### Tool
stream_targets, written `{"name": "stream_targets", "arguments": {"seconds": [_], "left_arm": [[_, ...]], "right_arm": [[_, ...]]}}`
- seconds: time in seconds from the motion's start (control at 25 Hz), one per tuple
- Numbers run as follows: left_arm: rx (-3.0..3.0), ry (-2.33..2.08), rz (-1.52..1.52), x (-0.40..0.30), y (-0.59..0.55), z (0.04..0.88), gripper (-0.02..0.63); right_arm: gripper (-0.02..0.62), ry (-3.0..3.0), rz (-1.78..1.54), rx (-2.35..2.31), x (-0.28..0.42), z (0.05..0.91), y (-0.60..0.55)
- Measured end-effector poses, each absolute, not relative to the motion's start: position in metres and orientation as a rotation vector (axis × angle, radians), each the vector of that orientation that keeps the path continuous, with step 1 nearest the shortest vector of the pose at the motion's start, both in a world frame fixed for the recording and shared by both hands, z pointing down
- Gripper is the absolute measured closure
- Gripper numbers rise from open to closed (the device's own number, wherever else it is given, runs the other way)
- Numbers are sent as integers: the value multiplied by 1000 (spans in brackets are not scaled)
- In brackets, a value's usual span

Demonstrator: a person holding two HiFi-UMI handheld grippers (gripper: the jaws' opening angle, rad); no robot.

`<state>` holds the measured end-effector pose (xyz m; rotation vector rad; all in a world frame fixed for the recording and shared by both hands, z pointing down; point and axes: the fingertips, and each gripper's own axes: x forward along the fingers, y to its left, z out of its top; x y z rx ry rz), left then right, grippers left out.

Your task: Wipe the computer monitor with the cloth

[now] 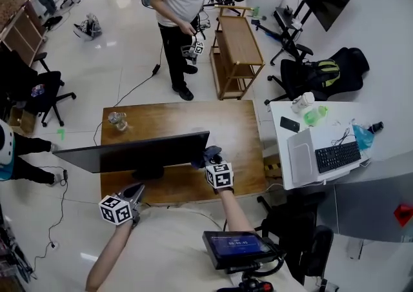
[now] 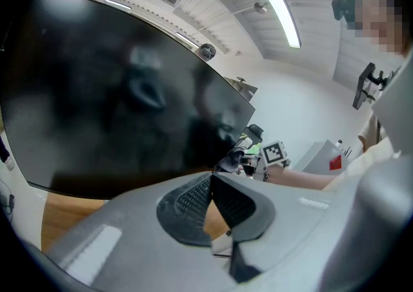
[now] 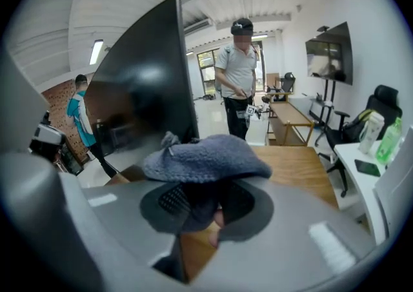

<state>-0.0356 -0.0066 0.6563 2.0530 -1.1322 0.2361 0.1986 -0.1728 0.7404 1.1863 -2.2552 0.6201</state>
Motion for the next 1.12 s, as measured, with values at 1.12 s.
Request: {"name": "stream_targets", "arguments": {"seconds": [1.12], "left_arm": [[1983, -1186, 238, -42, 36, 658, 603]], "right_arm": [[509, -1997, 892, 1160, 205, 890, -152]]}}
